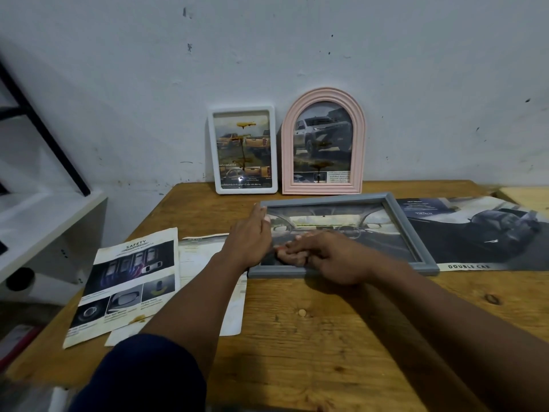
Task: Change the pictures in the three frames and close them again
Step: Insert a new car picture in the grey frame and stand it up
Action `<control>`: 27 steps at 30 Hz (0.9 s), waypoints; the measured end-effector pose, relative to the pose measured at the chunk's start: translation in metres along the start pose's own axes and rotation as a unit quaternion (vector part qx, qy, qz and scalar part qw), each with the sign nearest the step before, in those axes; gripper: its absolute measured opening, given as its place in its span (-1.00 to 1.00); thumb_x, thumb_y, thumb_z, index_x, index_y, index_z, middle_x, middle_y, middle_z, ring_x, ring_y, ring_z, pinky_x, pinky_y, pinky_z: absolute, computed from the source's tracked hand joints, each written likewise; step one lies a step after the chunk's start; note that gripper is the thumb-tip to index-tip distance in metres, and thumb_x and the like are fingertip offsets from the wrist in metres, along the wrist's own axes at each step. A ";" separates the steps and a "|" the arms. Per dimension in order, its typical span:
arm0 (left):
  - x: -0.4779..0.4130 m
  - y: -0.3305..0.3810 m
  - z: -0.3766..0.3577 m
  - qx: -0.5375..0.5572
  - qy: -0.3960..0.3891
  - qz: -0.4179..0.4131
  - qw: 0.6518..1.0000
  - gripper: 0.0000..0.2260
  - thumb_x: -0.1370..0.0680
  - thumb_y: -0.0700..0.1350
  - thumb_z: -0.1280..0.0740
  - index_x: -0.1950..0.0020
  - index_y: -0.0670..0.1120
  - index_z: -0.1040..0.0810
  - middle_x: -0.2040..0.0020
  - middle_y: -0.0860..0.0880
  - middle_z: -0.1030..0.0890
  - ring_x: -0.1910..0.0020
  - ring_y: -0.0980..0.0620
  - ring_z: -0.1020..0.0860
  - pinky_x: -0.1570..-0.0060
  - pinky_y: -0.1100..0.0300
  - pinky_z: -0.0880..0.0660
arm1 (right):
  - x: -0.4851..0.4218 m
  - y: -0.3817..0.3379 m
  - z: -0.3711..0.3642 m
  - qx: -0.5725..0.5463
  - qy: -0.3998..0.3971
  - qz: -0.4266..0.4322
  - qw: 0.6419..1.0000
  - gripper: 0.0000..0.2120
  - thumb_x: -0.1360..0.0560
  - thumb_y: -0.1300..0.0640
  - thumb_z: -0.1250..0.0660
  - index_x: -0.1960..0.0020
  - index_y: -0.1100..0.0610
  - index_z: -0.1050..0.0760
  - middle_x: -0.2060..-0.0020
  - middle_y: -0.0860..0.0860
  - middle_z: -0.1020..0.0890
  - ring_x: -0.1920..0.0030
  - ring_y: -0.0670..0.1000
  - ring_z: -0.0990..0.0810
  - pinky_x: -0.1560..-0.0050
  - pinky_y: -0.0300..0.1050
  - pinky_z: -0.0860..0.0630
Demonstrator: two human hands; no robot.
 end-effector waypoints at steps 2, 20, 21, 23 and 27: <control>0.000 -0.001 -0.002 -0.017 0.000 0.003 1.000 -0.52 -0.74 0.05 0.01 -0.66 -0.04 -0.07 -0.43 -0.20 -0.49 -0.33 -0.17 -0.49 -0.31 -0.03 -0.37 | 0.014 0.018 0.006 0.015 0.019 -0.045 0.999 -0.55 -0.61 0.13 -0.21 -0.46 -0.17 -0.37 -0.44 -0.01 -0.43 -0.45 0.05 -0.33 -0.47 0.15 -0.25; -0.004 -0.003 -0.004 -0.048 0.011 -0.002 0.999 -0.53 -0.74 0.07 0.00 -0.65 -0.02 -0.10 -0.32 -0.19 -0.57 -0.16 -0.10 -0.58 -0.15 0.00 -0.49 | 0.010 -0.013 -0.033 -0.040 0.135 0.002 0.990 -0.72 -0.61 -0.10 -0.15 -0.17 -0.10 -0.57 0.03 -0.09 -0.63 0.00 -0.09 -0.53 -0.14 -0.02 -0.46; -0.004 -0.001 -0.004 -0.056 0.010 -0.004 0.998 -0.53 -0.74 0.06 0.00 -0.65 -0.03 -0.10 -0.37 -0.19 -0.54 -0.23 -0.13 -0.55 -0.18 0.00 -0.44 | 0.017 0.000 -0.024 -0.041 0.121 0.002 0.992 -0.72 -0.61 -0.12 -0.17 -0.19 -0.08 -0.58 0.03 -0.10 -0.62 0.02 -0.14 -0.53 -0.12 -0.06 -0.47; -0.003 0.001 -0.003 -0.072 0.006 -0.006 0.997 -0.53 -0.75 0.04 0.00 -0.65 -0.05 -0.10 -0.43 -0.20 -0.50 -0.33 -0.17 -0.50 -0.22 0.01 -0.40 | 0.035 0.029 -0.009 -0.030 0.117 -0.016 0.992 -0.74 -0.61 -0.09 -0.21 -0.19 -0.05 -0.58 0.00 -0.11 -0.61 0.02 -0.20 -0.52 -0.01 -0.16 -0.46; -0.005 0.000 -0.004 -0.085 0.006 -0.006 0.996 -0.52 -0.74 0.04 -0.01 -0.65 -0.07 -0.12 -0.51 -0.19 -0.42 -0.43 -0.20 -0.43 -0.33 -0.02 -0.36 | 0.073 0.077 0.009 0.038 0.168 -0.057 0.983 -0.76 -0.60 0.00 -0.26 -0.23 -0.05 -0.58 -0.05 -0.10 -0.58 0.01 -0.16 -0.51 0.05 -0.24 -0.44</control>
Point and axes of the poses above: each hand's wrist, its own x-axis away from the middle knuckle, its own z-axis out of the back of the hand, y = z × x, the point moved 1 cm from there along -x, towards the middle knuckle
